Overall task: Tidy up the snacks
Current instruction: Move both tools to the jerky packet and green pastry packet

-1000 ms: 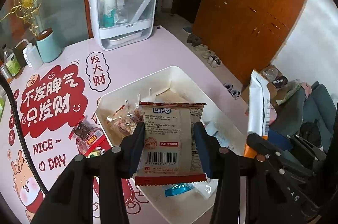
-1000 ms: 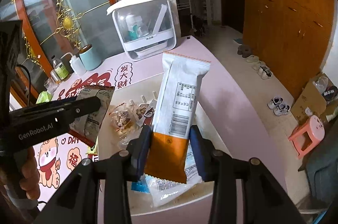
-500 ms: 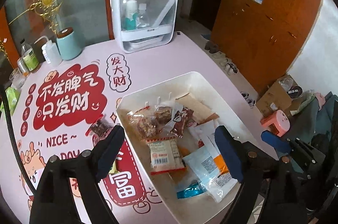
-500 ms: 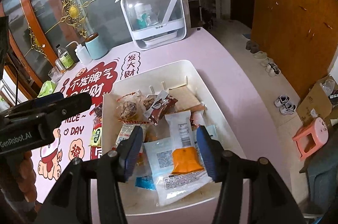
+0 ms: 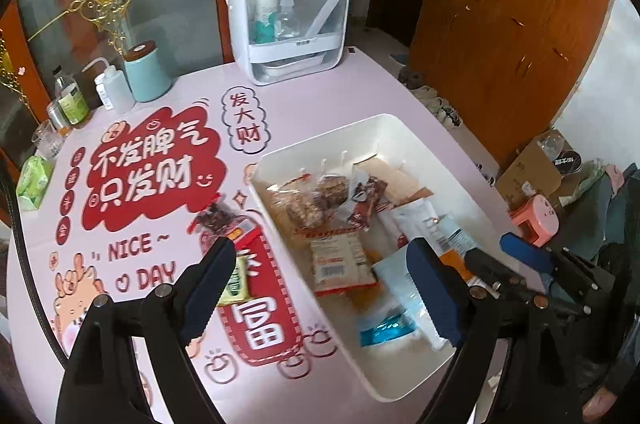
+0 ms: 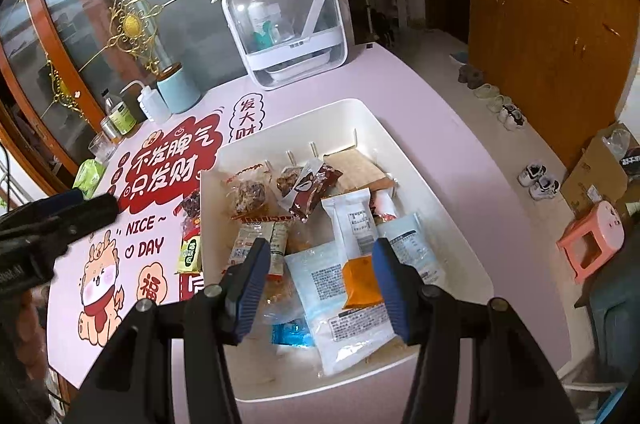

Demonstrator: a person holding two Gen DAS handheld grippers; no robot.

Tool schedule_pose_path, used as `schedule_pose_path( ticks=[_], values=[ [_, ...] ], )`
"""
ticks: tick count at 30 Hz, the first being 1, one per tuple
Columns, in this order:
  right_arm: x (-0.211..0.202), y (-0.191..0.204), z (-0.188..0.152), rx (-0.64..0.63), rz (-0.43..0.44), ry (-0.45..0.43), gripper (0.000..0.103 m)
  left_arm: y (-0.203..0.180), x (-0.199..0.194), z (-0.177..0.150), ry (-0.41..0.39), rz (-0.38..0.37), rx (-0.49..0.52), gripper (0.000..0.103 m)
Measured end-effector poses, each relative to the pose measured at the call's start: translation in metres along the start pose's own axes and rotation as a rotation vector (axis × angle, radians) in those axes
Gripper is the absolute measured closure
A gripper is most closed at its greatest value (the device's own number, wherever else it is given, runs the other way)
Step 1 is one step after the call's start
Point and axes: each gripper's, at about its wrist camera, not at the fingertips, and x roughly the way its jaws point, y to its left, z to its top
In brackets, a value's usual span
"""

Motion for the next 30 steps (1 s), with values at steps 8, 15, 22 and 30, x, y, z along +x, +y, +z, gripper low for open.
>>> schedule_pose_path(
  ticks=[8, 15, 22, 30],
  values=[
    [-0.011, 0.031, -0.006, 0.027, -0.015, -0.037, 0.049, 0.061, -0.039, 0.003, -0.033, 0.063, 0.005, 0.017],
    [-0.01, 0.089, -0.016, 0.0, -0.002, -0.075, 0.049, 0.125, -0.067, 0.016, -0.075, 0.083, 0.066, 0.016],
    [0.02, 0.148, -0.039, -0.032, 0.031, -0.069, 0.049, 0.155, -0.03, 0.024, -0.035, 0.015, 0.243, 0.016],
    [0.091, 0.195, -0.061, -0.081, 0.021, -0.036, 0.049, 0.165, 0.058, 0.017, 0.084, -0.13, 0.52, 0.016]
  ],
)
